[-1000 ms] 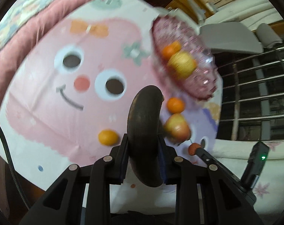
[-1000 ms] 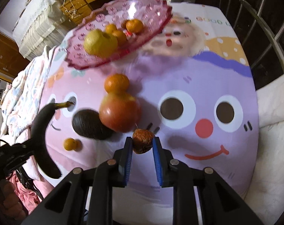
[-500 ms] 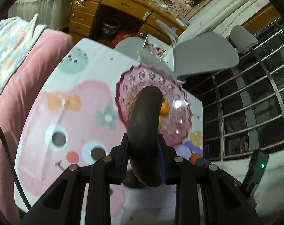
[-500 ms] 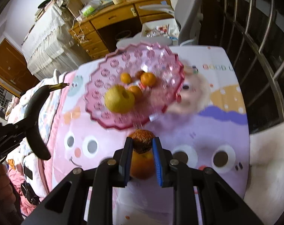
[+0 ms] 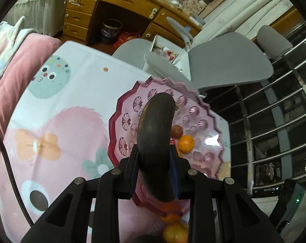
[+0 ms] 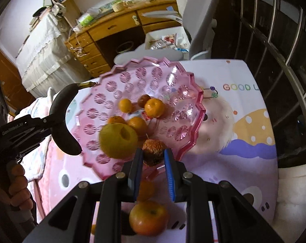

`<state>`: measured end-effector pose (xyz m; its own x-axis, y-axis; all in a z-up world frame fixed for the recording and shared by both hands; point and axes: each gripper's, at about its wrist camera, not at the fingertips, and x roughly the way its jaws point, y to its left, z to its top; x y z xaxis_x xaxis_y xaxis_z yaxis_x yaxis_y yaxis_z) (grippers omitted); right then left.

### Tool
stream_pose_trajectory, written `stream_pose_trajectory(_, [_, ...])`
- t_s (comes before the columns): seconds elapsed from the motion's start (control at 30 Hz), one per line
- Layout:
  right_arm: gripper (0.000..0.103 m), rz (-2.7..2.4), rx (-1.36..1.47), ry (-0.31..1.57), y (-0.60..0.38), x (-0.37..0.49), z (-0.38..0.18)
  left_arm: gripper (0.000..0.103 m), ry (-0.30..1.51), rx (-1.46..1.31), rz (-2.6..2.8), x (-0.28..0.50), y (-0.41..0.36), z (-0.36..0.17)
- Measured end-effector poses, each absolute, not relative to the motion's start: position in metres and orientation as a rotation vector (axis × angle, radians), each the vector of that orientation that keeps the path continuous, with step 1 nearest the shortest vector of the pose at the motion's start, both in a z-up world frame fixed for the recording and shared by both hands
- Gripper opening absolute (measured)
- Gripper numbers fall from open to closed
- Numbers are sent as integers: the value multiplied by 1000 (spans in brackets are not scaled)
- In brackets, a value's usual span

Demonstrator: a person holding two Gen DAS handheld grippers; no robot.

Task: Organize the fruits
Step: 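Carry the banana and red fruit into the pink bowl and open both tools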

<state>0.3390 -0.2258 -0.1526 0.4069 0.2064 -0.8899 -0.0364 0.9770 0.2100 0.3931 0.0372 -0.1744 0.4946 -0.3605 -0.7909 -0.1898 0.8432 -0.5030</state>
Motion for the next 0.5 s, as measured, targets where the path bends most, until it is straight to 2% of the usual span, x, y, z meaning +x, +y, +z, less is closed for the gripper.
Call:
stream_pose_trajectory(0.23, [22, 135, 175, 1175, -219, 351, -176, 26, 1139, -527, -98, 413, 33, -203])
stream_pose_trajectory(0.3, [22, 122, 169, 1176, -217, 352, -179, 34, 1141, -518, -106, 413, 31, -203])
stream_pose_trajectory(0.37, [24, 109, 173, 1174, -216, 351, -180, 57, 1122, -500, -132, 412, 27, -198])
stream_pose_trajectory(0.43, [35, 98, 195, 1165, -218, 349, -179, 60, 1111, -477, -141, 410, 25, -193])
stream_pose_trajectory(0.5, [40, 96, 223, 1153, -221, 346, -177, 62, 1111, -461, -138, 405, 24, -187])
